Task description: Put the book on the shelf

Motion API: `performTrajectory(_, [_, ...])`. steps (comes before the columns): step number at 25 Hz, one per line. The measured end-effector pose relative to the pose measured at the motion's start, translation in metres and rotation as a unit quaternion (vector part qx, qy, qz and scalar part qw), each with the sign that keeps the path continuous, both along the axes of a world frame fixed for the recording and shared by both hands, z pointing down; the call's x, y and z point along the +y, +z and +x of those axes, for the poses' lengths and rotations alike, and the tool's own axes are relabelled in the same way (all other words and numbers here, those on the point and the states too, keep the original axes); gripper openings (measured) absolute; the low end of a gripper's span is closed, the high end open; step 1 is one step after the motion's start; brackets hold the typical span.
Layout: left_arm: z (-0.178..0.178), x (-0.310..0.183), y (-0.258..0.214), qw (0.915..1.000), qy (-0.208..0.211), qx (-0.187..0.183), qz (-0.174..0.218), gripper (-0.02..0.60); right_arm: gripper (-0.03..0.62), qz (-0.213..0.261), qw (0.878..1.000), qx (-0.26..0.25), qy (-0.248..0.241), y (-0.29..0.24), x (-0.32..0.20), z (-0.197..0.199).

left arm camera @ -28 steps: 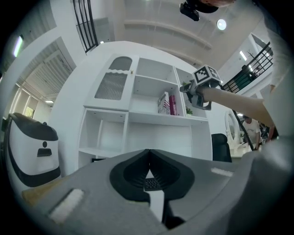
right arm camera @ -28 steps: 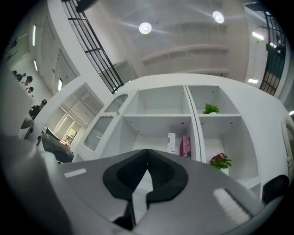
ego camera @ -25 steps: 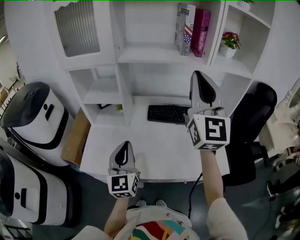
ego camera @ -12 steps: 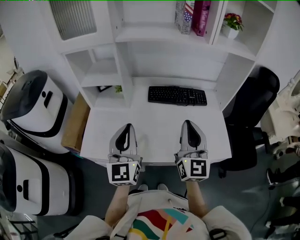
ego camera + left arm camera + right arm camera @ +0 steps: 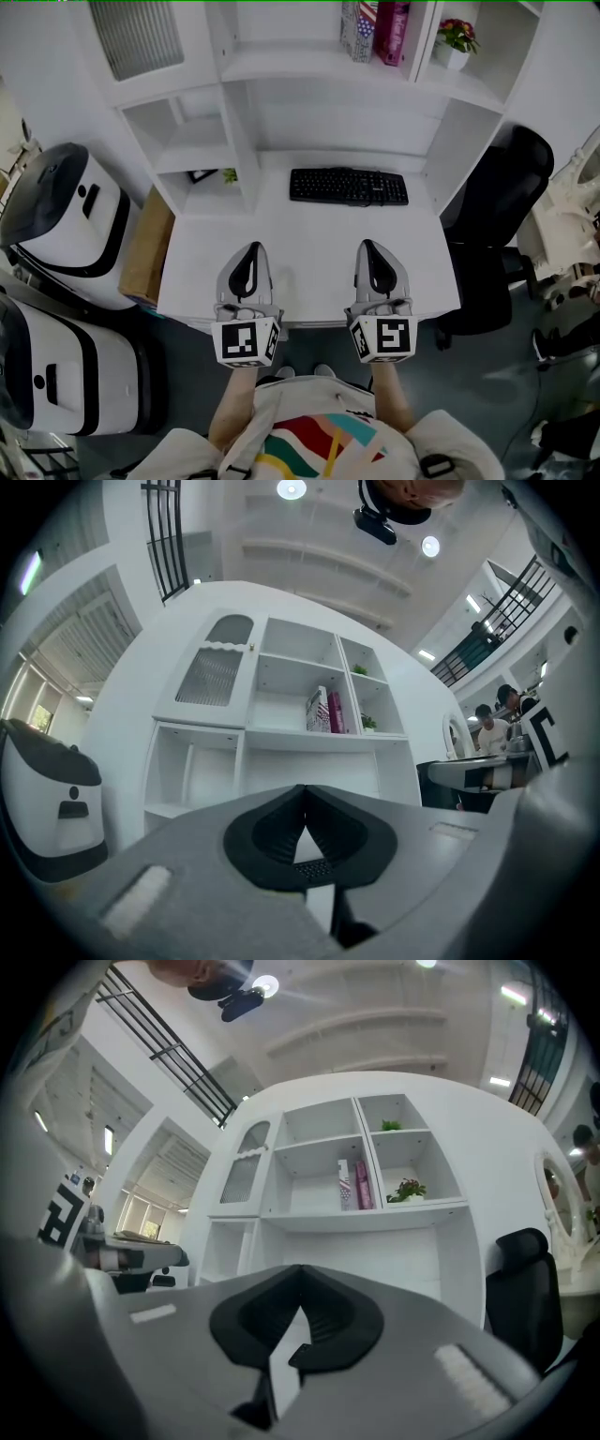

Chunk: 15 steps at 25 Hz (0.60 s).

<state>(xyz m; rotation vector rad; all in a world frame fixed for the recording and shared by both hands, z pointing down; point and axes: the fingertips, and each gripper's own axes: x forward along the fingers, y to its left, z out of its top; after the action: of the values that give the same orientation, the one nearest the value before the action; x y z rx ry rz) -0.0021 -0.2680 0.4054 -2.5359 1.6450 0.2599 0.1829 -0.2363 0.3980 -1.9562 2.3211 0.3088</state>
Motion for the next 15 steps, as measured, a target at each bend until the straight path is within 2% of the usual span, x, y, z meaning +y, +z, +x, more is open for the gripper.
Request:
performTrajectory(9, [-0.005, -0.005, 0.001, 0.9999, -0.005, 0.008, -0.006, 0.002, -0.002, 0.000, 1.000, -0.016, 0.005, -0.006, 0.001, 0.007])
performTrajectory(15, [-0.001, -0.006, 0.006, 0.9999, 0.000, 0.008, -0.008, 0.002, -0.002, -0.024, 0.999, -0.024, 0.013, 0.008, 0.000, 0.014])
